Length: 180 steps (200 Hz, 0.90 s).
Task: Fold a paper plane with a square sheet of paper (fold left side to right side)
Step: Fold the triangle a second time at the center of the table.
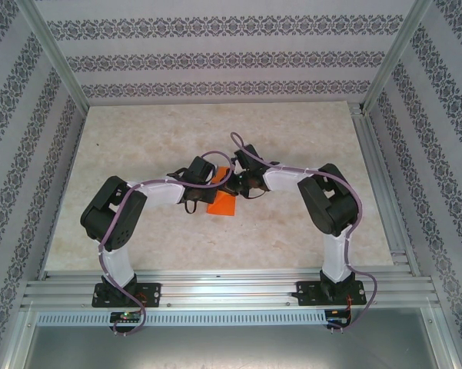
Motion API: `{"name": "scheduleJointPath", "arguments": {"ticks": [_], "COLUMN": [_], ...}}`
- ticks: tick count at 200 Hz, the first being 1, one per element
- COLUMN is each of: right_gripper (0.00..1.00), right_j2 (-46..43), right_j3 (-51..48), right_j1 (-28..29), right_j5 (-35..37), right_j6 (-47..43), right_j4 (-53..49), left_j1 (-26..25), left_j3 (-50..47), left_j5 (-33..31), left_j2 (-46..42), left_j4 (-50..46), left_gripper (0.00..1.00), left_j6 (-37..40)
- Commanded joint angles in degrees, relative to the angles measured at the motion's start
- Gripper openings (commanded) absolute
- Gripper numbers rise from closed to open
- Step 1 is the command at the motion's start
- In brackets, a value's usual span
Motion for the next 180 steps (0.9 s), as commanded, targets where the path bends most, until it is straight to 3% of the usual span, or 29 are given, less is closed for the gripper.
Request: {"name": "scheduleJointPath", "arguments": {"ticks": [1, 180], "right_gripper": [0.04, 0.04], "right_j2": [1.0, 2.0], "right_j3": [1.6, -0.8], "right_j1": [0.4, 0.1], "right_j5": [1.2, 4.3], "right_j6": [-1.3, -4.7], "right_j4": [-1.2, -4.4], "left_j1": [-1.1, -1.3], "left_j3": [-2.3, -1.8], "left_j5": [-0.4, -0.8], "left_j2": [3.5, 3.7], "left_j4": [-3.5, -4.3], "left_gripper": [0.0, 0.0], "left_j6": [-0.8, 0.0]}}
